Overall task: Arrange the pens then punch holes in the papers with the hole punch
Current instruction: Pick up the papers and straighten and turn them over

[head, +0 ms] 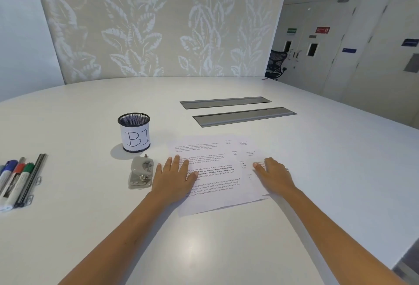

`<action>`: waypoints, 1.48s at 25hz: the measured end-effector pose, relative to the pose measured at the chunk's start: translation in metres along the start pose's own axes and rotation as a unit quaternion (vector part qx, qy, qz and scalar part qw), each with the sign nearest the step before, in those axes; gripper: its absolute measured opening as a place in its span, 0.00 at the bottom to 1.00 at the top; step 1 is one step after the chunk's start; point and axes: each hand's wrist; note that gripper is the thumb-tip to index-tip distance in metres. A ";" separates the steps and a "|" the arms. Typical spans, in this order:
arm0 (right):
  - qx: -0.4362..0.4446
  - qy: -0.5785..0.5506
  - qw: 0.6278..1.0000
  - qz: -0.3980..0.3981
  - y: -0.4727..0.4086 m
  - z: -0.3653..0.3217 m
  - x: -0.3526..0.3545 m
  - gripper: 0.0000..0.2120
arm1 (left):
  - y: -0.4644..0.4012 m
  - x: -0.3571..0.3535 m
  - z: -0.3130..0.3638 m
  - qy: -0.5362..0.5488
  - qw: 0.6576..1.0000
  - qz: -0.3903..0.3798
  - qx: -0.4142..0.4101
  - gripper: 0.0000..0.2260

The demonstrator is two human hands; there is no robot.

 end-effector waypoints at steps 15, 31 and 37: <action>-0.075 0.035 0.995 -0.053 -0.018 -0.070 -0.015 0.25 | 0.000 -0.002 -0.003 -0.004 1.000 0.014 -0.003 0.29; -0.109 -0.179 0.968 -0.135 -0.028 -0.065 0.025 0.27 | 0.002 0.001 0.001 0.005 0.999 0.006 -0.032 0.28; -0.093 -0.227 0.957 -0.156 -0.019 -0.069 0.020 0.17 | 0.005 0.005 -0.006 0.041 0.997 0.019 -0.062 0.26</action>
Point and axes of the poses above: each hand's wrist, its own y-axis away from the middle knuckle, its own x-axis out of the back of the hand, z = x × y, and after that the axes turned 2 degrees about -y, right-handed
